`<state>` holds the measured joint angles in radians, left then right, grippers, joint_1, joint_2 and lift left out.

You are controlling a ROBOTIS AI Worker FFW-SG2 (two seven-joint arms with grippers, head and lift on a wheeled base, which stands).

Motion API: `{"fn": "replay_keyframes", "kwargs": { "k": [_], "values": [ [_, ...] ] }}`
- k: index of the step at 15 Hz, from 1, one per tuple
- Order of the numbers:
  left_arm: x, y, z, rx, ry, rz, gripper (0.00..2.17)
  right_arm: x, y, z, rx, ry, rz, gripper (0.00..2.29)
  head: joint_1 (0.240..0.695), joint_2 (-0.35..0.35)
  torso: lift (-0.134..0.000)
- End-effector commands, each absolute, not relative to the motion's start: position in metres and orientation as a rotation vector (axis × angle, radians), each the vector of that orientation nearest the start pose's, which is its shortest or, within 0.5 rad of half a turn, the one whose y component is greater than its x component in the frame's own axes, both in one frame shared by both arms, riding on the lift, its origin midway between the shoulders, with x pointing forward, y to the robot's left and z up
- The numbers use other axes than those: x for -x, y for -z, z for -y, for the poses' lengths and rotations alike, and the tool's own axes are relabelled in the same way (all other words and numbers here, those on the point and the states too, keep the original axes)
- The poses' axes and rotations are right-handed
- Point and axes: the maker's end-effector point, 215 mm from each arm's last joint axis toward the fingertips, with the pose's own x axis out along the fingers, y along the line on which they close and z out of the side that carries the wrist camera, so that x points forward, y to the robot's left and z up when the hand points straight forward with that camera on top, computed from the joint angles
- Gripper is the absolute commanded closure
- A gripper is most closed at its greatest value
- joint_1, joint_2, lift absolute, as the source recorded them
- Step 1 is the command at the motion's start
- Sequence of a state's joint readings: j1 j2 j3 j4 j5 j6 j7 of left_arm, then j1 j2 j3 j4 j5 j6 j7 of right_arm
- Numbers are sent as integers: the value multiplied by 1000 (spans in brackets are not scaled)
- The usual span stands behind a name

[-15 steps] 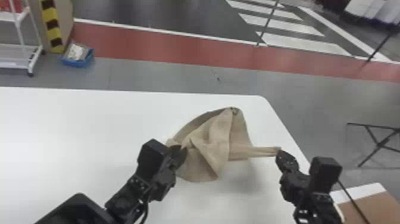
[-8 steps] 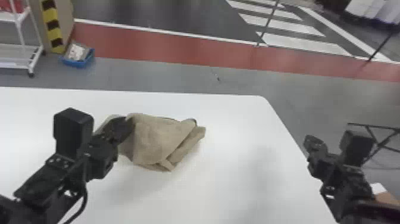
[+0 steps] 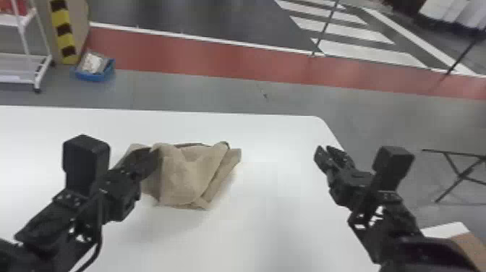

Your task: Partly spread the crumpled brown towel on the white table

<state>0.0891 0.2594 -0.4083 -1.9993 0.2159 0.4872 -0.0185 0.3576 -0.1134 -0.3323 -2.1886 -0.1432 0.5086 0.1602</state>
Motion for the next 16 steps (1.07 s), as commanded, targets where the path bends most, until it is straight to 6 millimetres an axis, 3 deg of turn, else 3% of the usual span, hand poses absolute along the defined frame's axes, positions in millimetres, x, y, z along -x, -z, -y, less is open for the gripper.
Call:
{"fn": "replay_keyframes", "kwargs": {
  "k": [1,2,4,6,7,10,14,16],
  "values": [
    [-497,359,-21,-53,527,-262,1710,-478,323,297,19,-37,-223,684,695,-350,-124],
    [-495,364,-18,-58,532,-271,1703,-480,329,265,22,-85,-235,670,695,-350,-124],
    [-492,369,-14,-68,536,-275,1318,-480,344,204,46,-178,-267,653,695,-307,-124],
    [-493,371,-16,-67,534,-272,272,-475,361,146,80,-262,-291,414,695,-231,-124],
    [-494,370,-17,-68,531,-269,60,-471,366,125,88,-294,-299,356,695,-203,-124],
    [-496,376,-23,-77,516,-278,46,-463,380,78,123,-358,-321,184,695,-130,-124],
    [-492,379,-26,-79,512,-280,46,-461,388,59,144,-377,-331,188,695,-58,-124],
    [-491,380,-26,-79,512,-282,46,-457,397,60,175,-376,-361,360,695,-45,-124]
  ]
}}
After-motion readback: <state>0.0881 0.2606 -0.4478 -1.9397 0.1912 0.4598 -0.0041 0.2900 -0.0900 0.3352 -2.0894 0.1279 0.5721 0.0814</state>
